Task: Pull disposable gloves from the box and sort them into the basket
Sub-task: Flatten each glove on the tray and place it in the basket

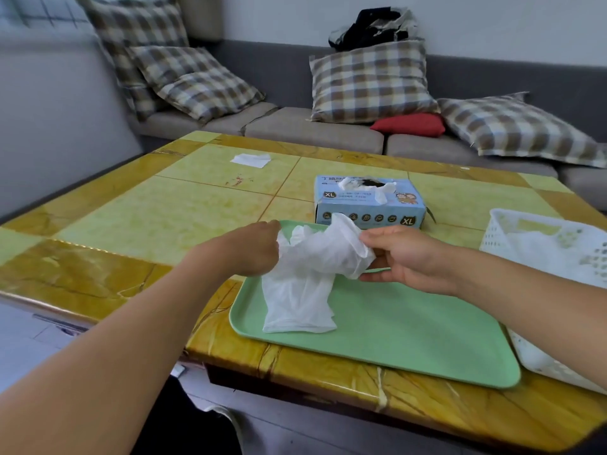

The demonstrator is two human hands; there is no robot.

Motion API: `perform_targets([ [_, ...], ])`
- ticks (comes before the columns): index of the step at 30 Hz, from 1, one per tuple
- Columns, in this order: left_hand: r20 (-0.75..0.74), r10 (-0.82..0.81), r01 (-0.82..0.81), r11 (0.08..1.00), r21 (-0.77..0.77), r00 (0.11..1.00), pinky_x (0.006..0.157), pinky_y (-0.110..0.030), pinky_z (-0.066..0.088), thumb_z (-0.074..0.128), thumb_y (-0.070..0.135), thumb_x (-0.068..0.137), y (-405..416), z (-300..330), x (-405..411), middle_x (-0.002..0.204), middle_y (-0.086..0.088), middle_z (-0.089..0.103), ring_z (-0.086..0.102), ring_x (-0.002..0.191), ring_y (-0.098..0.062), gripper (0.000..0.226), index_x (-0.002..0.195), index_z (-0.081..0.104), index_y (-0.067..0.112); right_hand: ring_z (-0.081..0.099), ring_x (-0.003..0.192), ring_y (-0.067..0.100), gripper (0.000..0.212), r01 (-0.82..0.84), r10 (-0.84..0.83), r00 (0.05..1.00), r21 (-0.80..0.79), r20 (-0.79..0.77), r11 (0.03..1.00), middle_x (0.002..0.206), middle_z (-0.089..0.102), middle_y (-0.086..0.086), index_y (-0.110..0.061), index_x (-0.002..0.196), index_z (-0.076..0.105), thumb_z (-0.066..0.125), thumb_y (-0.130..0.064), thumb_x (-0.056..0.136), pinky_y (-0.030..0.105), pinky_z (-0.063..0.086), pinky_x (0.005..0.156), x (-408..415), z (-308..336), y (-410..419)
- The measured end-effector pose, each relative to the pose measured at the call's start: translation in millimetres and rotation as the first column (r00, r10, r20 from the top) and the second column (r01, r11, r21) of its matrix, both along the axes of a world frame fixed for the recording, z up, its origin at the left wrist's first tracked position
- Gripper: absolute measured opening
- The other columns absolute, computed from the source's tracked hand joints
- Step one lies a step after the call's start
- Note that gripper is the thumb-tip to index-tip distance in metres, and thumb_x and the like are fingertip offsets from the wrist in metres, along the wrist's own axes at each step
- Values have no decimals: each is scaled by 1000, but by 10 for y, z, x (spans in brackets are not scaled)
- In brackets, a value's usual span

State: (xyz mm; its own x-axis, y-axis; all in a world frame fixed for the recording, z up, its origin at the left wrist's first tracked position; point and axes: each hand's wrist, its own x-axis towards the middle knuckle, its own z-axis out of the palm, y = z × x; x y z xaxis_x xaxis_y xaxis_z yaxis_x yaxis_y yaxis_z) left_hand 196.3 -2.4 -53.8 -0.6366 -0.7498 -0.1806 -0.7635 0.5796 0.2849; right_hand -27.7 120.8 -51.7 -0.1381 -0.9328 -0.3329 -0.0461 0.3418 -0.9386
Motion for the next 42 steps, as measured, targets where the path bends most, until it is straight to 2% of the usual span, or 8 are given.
perform_targets([
  [7,149,-138,128,989,75,979,121,-38,25,67,71,79,161,-206,-65,168,3,13,23,151,-19,115,161,5,19,65,84,20,26,-110,111,988,16,-111,994,88,69,6,-8,96,70,49,-20,106,42,57,91,-184,63,52],
  [13,158,-102,92,993,69,982,115,-38,34,72,60,82,92,-235,-129,163,-3,25,35,143,-23,109,159,11,14,56,67,0,35,-554,638,663,317,-391,770,68,61,-17,-20,75,63,47,-21,107,19,47,75,-307,281,364],
  [18,-140,-98,125,972,200,985,115,-41,35,76,42,76,243,219,-333,159,5,33,34,145,-20,90,152,31,29,67,86,19,23,-129,125,990,-60,-64,990,95,71,4,-6,106,68,49,-19,104,32,54,81,-489,451,470],
  [22,-674,118,467,634,616,730,101,-33,46,72,48,80,721,406,-845,124,7,70,63,118,-12,50,123,65,24,64,109,29,46,-28,32,974,-22,224,999,131,64,17,-3,139,56,44,-31,105,40,52,92,-592,505,584],
  [26,-718,292,383,688,617,632,70,-25,55,71,27,91,887,362,-1269,110,-7,76,72,97,-20,34,120,68,9,60,124,29,68,-26,38,931,-36,362,999,135,62,15,-9,140,59,39,-60,99,43,46,107,-610,599,763],
  [31,-731,311,339,731,592,607,82,-36,60,74,27,90,886,409,-1331,104,-4,78,74,98,-23,28,114,71,13,66,113,31,47,113,-100,980,-66,172,991,128,67,20,2,131,62,71,-16,89,44,54,100,-639,527,904],
  [37,-532,280,176,737,652,799,65,-25,58,75,33,90,772,434,-1265,100,-2,78,75,82,-14,23,103,75,14,65,112,30,37,191,-190,974,9,120,982,126,69,17,-3,129,66,61,-26,99,43,54,97,-720,435,794],
  [42,-853,284,182,901,394,439,71,-30,59,68,22,96,679,548,-1440,95,-3,78,70,74,-12,9,93,76,19,67,86,24,21,318,-373,925,-391,-72,864,102,74,15,-4,104,72,61,-22,100,36,55,79,-762,570,530],
])
